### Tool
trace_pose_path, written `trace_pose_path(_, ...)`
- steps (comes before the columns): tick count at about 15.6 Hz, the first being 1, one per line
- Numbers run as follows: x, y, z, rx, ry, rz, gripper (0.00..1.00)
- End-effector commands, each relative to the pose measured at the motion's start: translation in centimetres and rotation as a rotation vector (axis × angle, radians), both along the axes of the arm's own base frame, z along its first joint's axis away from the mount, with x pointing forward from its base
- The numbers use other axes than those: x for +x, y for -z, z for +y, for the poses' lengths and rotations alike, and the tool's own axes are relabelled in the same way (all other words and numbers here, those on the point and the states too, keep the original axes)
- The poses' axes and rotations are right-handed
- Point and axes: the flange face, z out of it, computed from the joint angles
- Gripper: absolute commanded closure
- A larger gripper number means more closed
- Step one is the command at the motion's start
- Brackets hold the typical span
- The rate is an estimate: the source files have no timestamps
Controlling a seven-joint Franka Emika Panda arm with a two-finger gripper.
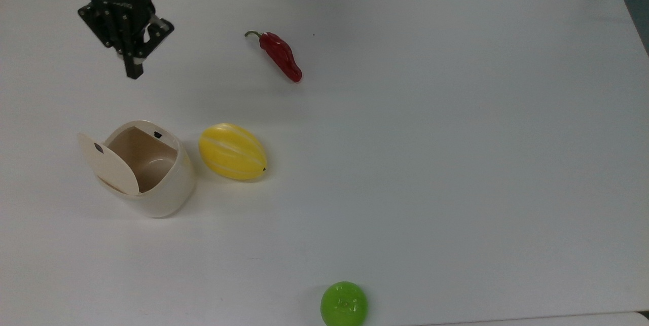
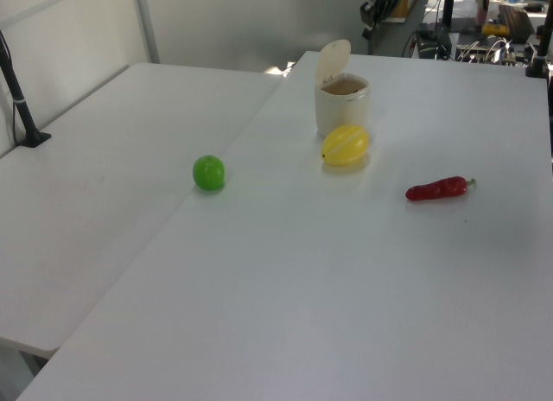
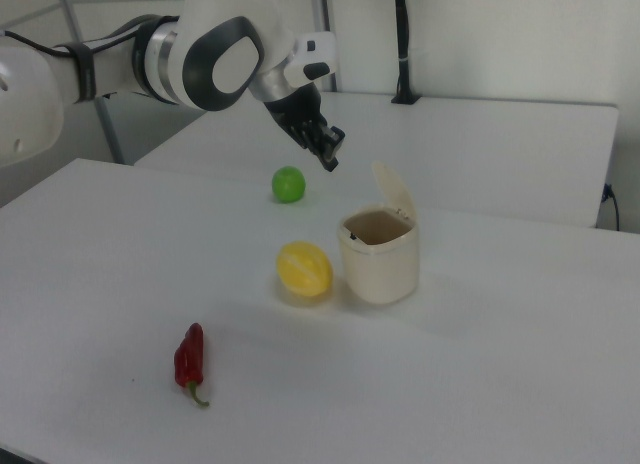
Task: Close garbage bin
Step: 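Move the gripper over to the open lid of the cream bin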
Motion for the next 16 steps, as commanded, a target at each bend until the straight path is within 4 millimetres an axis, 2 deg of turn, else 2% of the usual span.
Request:
trace_pose_path(1,2.1,0.8,-2.5,-0.006,0.055,-0.130,1.00)
trace_pose_path(5,3.8,2.9,-5.6,-0.004,0.140,-0.285,1.00)
trace_pose_path(9,4.5,4.0,-7.5,0.004,0.192,-0.378,1.00)
trace_pose_path(13,5.3,6.0,-6.9,-0.006,0.172,-0.396,1.00)
trace_pose_path(16,5.4,6.1,-6.2,-0.009,0.158,-0.383,1.00)
